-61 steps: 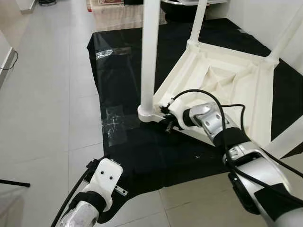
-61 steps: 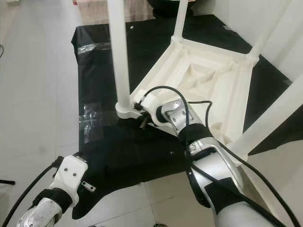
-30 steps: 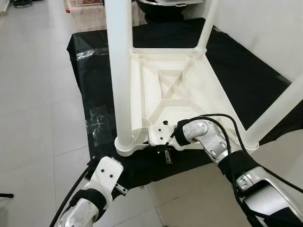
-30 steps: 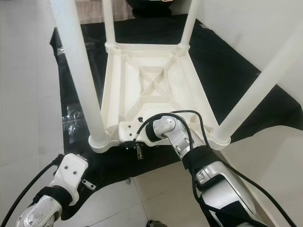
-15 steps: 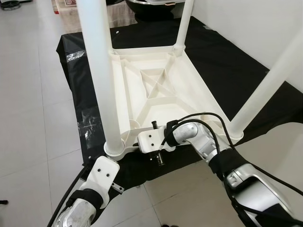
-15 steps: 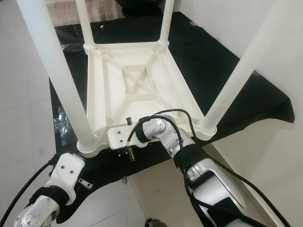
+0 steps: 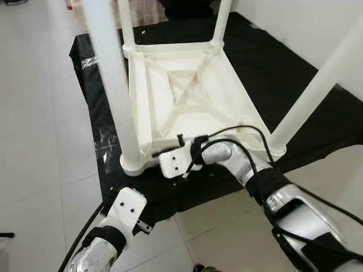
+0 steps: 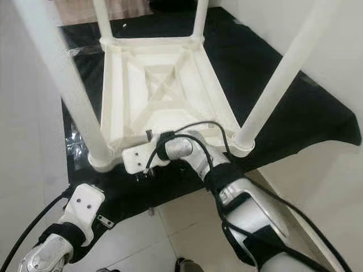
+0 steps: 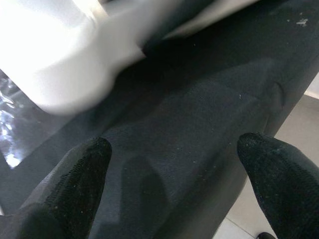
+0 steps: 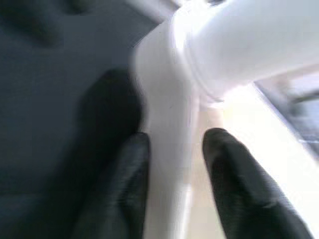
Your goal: Building children table
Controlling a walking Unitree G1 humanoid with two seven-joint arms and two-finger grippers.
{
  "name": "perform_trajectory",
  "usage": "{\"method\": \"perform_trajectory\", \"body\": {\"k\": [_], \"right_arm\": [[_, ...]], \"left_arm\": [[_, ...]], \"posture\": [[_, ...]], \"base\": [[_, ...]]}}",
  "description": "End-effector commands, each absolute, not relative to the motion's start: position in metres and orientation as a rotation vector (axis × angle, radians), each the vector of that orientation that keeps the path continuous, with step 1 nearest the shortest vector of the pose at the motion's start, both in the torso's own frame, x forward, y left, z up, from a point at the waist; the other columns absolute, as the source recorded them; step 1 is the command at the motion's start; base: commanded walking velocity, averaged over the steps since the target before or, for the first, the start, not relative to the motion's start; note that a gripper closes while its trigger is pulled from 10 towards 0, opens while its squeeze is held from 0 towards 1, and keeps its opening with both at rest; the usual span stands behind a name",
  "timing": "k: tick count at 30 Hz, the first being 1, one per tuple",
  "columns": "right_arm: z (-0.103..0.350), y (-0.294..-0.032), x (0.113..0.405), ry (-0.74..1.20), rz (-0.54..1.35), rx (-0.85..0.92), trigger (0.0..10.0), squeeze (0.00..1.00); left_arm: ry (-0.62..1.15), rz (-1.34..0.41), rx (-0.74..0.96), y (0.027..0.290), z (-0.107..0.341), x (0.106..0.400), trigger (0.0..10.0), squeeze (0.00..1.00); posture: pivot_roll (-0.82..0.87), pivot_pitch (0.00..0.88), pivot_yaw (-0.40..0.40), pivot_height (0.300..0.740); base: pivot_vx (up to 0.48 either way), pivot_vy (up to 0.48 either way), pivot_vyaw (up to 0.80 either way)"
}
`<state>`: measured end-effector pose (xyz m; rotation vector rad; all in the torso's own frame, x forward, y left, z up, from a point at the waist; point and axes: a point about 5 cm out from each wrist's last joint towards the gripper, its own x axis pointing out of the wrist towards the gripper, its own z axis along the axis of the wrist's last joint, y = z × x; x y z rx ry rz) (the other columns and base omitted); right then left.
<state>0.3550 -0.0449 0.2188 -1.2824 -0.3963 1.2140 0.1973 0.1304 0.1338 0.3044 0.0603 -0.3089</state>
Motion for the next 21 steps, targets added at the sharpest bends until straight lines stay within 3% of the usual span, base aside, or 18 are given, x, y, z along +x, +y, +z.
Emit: {"method": "perform_trajectory", "body": {"k": [1,6,9,14,15,16,21], "right_arm": [[0.239,-0.056,0.362,-0.448,1.106,-1.259,10.0,1.00],[0.243,-0.076,0.368,-0.404,1.054,-1.256,10.0,1.00],[0.253,-0.095,0.371,-0.343,1.053,-1.153,10.0,1.00],[0.256,-0.097,0.367,-0.309,1.108,-1.040,10.0,1.00],[0.255,-0.096,0.365,-0.291,1.141,-0.977,10.0,0.80],[0.253,-0.094,0.363,-0.269,1.155,-0.917,10.0,0.00],[0.233,-0.085,0.364,-0.186,1.161,-0.827,10.0,0.00]], "left_arm": [[0.089,-0.313,0.302,0.130,0.130,0.194,10.0,0.00],[0.091,-0.318,0.302,0.130,0.130,0.195,10.0,0.00],[0.093,-0.324,0.300,0.131,0.129,0.196,10.0,0.00],[0.094,-0.325,0.300,0.131,0.129,0.196,10.0,0.00],[0.093,-0.326,0.301,0.131,0.129,0.197,10.0,0.00],[0.087,-0.327,0.303,0.131,0.130,0.197,10.0,0.00],[0.063,-0.308,0.302,0.133,0.134,0.202,10.0,0.00]], "posture": [[0.06,0.192,-0.041,0.740],[0.06,0.192,-0.031,0.740],[0.05,0.191,-0.026,0.740],[0.05,0.188,-0.024,0.740],[0.05,0.186,-0.023,0.740],[0.05,0.185,-0.024,0.740],[0.05,0.182,-0.023,0.740]], "base": [[0.000,0.000,0.00],[0.000,0.000,0.00],[0.000,0.000,0.00],[0.000,0.000,0.00],[0.000,0.000,0.00],[0.000,0.000,0.00],[0.000,0.000,0.00]]}}
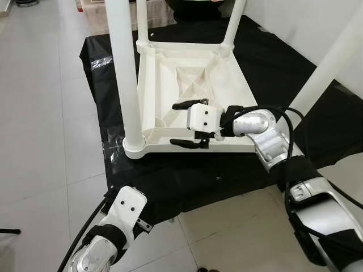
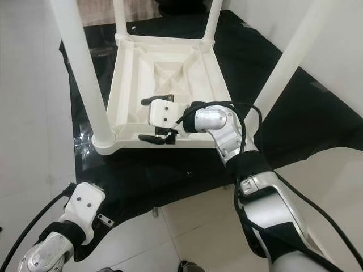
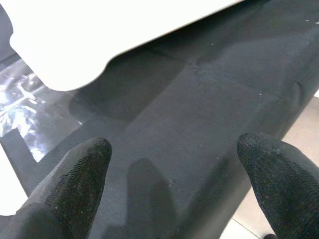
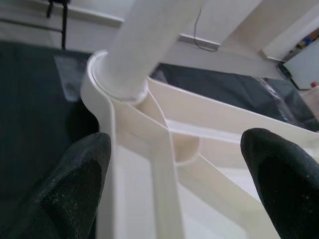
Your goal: Building children table
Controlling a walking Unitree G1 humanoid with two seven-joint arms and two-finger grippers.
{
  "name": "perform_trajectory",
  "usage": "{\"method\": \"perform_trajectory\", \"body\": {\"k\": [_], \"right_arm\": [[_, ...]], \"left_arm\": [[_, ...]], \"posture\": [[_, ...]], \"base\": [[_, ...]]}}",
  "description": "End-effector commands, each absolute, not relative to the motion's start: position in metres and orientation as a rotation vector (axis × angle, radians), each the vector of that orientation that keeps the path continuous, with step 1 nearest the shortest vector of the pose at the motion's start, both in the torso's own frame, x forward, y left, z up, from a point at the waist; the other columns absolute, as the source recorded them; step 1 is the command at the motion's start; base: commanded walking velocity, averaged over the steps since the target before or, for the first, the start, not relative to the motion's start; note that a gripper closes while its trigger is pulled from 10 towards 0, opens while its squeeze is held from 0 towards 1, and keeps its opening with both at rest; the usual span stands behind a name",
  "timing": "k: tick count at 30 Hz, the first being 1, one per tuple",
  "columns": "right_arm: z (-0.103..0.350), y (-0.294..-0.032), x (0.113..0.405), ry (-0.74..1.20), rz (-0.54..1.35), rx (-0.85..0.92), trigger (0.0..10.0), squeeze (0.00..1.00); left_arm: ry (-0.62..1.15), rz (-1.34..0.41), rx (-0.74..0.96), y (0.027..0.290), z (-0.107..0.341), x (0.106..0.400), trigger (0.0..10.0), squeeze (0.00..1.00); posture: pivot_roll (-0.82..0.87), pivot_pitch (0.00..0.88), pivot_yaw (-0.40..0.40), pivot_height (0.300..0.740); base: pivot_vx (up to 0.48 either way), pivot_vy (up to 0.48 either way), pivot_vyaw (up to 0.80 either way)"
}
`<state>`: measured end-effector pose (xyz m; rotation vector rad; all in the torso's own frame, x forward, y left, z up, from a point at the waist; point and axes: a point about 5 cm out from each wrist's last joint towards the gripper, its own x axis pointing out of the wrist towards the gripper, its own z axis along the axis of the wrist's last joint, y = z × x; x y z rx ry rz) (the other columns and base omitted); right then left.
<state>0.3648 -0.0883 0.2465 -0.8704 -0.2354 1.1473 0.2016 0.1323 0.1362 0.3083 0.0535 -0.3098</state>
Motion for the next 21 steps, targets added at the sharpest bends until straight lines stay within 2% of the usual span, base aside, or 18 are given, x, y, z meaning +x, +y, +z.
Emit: {"method": "perform_trajectory", "body": {"k": [1,4,7,11,15,21], "right_arm": [[0.224,-0.081,0.364,-0.154,1.153,-0.805,10.0,0.00],[0.210,-0.068,0.367,-0.056,1.126,-0.689,10.0,0.00],[0.206,-0.064,0.367,-0.018,1.130,-0.661,10.0,0.00],[0.193,-0.051,0.358,0.079,1.223,-0.607,10.0,0.00],[0.187,-0.047,0.355,0.124,1.237,-0.607,10.0,0.00],[0.165,-0.046,0.339,0.243,1.381,-0.690,10.0,0.00]], "left_arm": [[0.052,-0.298,0.303,0.134,0.136,0.204,10.0,0.00],[0.047,-0.277,0.306,0.136,0.138,0.208,10.0,0.00],[0.050,-0.274,0.306,0.137,0.137,0.207,10.0,0.00],[0.056,-0.269,0.305,0.138,0.137,0.205,10.0,0.00],[0.057,-0.266,0.305,0.138,0.137,0.205,10.0,0.00],[0.058,-0.266,0.304,0.137,0.136,0.205,10.0,0.00]], "posture": [[0.06,0.182,-0.023,0.740],[0.06,0.182,-0.025,0.740],[0.06,0.183,-0.025,0.740],[0.07,0.188,-0.030,0.740],[0.07,0.188,-0.032,0.740],[0.07,0.188,-0.035,0.740]], "base": [[0.000,0.000,0.00],[0.000,0.000,0.00],[0.000,0.000,0.00],[0.000,0.000,0.00],[0.000,0.000,0.00],[0.000,0.000,0.00]]}}
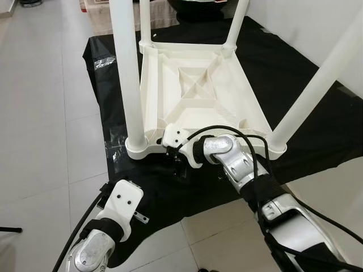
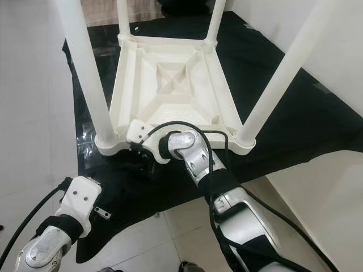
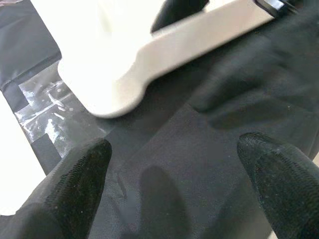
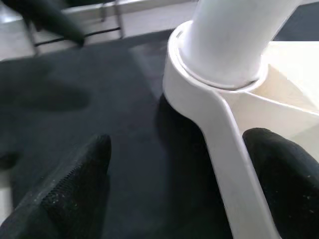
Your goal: Building children table
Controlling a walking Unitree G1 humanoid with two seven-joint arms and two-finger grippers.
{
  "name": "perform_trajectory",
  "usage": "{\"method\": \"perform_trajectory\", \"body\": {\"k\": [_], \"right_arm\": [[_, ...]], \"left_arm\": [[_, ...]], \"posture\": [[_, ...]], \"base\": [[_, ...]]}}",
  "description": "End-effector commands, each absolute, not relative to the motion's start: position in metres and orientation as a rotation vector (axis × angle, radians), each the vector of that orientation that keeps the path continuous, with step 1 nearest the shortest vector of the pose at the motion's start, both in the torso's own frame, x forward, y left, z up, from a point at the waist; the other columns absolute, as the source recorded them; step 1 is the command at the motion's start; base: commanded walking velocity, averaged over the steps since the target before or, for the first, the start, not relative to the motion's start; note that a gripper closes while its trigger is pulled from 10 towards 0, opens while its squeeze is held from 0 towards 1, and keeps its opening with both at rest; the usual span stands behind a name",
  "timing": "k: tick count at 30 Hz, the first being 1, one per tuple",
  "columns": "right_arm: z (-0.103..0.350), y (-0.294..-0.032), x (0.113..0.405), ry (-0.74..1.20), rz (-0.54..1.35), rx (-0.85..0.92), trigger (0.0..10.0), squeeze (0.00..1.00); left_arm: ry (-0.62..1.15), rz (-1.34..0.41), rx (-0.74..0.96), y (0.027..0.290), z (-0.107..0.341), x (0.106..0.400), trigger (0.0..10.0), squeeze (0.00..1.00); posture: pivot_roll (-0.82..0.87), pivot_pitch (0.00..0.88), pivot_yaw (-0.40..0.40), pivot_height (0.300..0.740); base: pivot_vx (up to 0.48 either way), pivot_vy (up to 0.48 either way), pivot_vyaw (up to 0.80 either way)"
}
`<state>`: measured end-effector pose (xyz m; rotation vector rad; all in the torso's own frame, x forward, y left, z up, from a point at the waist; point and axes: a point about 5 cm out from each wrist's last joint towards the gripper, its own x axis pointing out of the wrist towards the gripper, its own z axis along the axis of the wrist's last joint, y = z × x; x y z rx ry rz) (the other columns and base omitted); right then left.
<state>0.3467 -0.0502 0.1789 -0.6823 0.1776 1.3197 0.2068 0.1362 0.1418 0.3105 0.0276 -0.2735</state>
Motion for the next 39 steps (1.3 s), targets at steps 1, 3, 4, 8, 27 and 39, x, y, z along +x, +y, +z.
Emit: {"method": "perform_trajectory", "body": {"k": [1,3,4,8,27,39], "right_arm": [[0.161,-0.048,0.334,0.255,1.422,-0.725,10.0,0.00],[0.158,-0.049,0.329,0.250,1.479,-0.761,10.0,0.00],[0.158,-0.052,0.318,0.227,1.583,-0.802,10.0,0.00],[0.159,-0.057,0.320,0.227,1.588,-0.854,10.0,0.00],[0.216,-0.102,0.341,0.035,1.343,-0.580,10.0,0.00],[0.225,-0.161,0.324,-0.033,0.993,-0.379,10.0,0.00]], "left_arm": [[0.058,-0.266,0.304,0.137,0.136,0.205,10.0,0.00],[0.057,-0.266,0.304,0.137,0.136,0.205,10.0,0.00],[0.058,-0.267,0.305,0.137,0.136,0.206,10.0,0.00],[0.059,-0.267,0.305,0.137,0.135,0.205,10.0,0.00],[0.036,-0.286,0.308,0.135,0.137,0.208,10.0,0.00],[-0.032,-0.563,0.205,0.109,0.151,0.211,10.0,0.00]], "posture": [[0.07,0.186,-0.036,0.740],[0.07,0.186,-0.037,0.740],[0.07,0.185,-0.036,0.740],[0.07,0.181,-0.036,0.740],[0.06,0.179,-0.028,0.740],[0.00,0.152,-0.013,0.740]], "base": [[0.000,0.000,0.00],[0.000,0.000,0.00],[0.000,0.000,0.00],[0.000,0.000,0.00],[0.000,0.000,0.00],[0.000,0.000,0.00]]}}
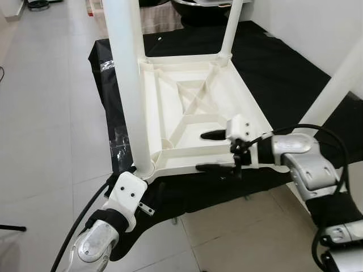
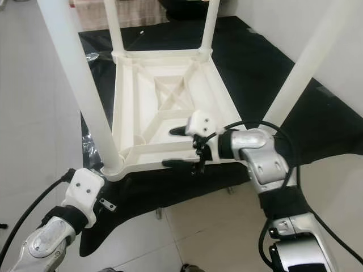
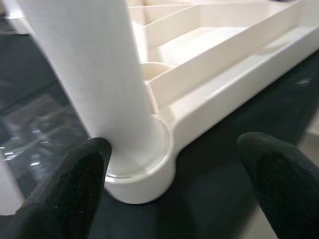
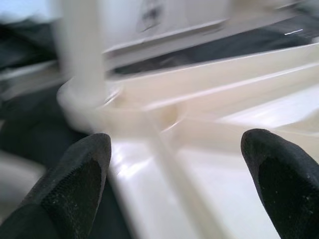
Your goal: Building children table
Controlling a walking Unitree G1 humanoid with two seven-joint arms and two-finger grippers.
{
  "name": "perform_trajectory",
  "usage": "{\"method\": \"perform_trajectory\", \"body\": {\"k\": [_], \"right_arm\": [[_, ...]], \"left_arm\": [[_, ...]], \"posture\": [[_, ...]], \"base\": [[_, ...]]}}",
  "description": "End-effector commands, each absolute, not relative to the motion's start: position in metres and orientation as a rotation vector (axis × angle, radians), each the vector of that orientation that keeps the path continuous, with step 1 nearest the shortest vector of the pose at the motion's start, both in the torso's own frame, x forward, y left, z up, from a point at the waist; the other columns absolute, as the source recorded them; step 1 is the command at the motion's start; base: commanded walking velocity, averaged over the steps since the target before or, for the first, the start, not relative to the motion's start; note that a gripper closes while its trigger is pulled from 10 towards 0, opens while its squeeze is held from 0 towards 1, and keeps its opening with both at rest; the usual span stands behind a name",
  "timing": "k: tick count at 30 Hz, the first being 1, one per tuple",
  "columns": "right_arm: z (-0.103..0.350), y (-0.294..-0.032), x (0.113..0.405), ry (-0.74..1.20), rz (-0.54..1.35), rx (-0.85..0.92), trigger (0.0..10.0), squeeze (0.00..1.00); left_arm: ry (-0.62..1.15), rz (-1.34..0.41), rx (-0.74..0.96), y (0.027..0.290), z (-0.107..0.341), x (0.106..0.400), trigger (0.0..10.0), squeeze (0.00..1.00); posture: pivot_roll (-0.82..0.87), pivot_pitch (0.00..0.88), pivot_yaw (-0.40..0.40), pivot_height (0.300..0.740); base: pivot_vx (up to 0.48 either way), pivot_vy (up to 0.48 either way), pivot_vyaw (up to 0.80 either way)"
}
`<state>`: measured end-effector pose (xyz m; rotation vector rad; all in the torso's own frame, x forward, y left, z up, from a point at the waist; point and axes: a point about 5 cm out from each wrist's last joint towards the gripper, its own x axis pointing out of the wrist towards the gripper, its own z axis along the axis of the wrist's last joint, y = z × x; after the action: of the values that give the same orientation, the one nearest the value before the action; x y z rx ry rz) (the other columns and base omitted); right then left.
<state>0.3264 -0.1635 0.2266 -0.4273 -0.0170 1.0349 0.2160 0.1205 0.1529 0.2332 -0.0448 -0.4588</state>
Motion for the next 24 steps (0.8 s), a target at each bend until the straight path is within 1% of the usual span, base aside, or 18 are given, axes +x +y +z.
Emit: {"method": "perform_trajectory", "body": {"k": [1,2,3,7,11,12,13,17,20,22,24], "right_arm": [[0.223,-0.158,0.321,-0.053,0.959,-0.328,10.0,0.00],[0.220,-0.155,0.317,-0.047,0.943,-0.266,10.0,0.00],[0.220,-0.155,0.317,-0.047,0.943,-0.266,10.0,0.00],[0.208,-0.142,0.303,-0.044,0.918,-0.128,10.0,0.00],[0.194,-0.124,0.283,-0.018,1.000,-0.048,10.0,0.00],[0.194,-0.124,0.283,-0.018,1.000,-0.048,10.0,0.00],[0.188,-0.121,0.276,0.012,1.032,-0.041,10.0,0.00],[0.179,-0.121,0.268,0.068,1.078,-0.070,10.0,0.00],[0.167,-0.135,0.249,0.192,1.156,-0.164,10.0,0.00],[0.165,-0.141,0.245,0.228,1.165,-0.180,10.0,0.00],[0.165,-0.141,0.245,0.228,1.165,-0.180,10.0,0.00]], "left_arm": [[-0.031,-0.589,0.188,0.106,0.152,0.209,10.0,0.00],[-0.033,-0.607,0.192,0.105,0.151,0.208,10.0,0.00],[-0.033,-0.607,0.192,0.105,0.151,0.208,10.0,0.00],[-0.032,-0.648,0.177,0.102,0.151,0.205,10.0,0.00],[0.018,-0.793,0.116,0.097,0.149,0.193,10.0,0.00],[0.018,-0.793,0.116,0.097,0.149,0.193,10.0,0.00],[0.035,-0.823,0.098,0.098,0.148,0.190,10.0,0.00],[0.041,-0.820,0.094,0.102,0.148,0.191,10.0,0.00],[0.031,-0.781,0.086,0.107,0.150,0.197,10.0,0.00],[0.028,-0.765,0.084,0.108,0.150,0.199,10.0,0.00],[0.028,-0.765,0.084,0.108,0.150,0.199,10.0,0.00]], "posture": [[0.00,0.151,-0.013,0.740],[0.00,0.149,-0.012,0.740],[0.00,0.149,-0.012,0.740],[-0.01,0.144,-0.011,0.740],[-0.01,0.136,-0.007,0.740],[-0.01,0.136,-0.007,0.740],[-0.01,0.136,-0.009,0.740],[-0.01,0.135,-0.015,0.740],[-0.01,0.138,-0.014,0.740],[-0.01,0.138,-0.014,0.740],[-0.01,0.138,-0.014,0.740]], "base": [[0.000,-0.262,0.00],[0.000,-0.472,0.00],[0.000,-0.472,0.00],[0.000,-0.478,0.00],[0.000,-0.480,0.00],[0.000,-0.480,0.00],[0.000,-0.480,0.00],[0.000,-0.480,0.00],[0.000,-0.480,0.00],[0.000,-0.480,0.00],[0.000,-0.480,0.00]]}}
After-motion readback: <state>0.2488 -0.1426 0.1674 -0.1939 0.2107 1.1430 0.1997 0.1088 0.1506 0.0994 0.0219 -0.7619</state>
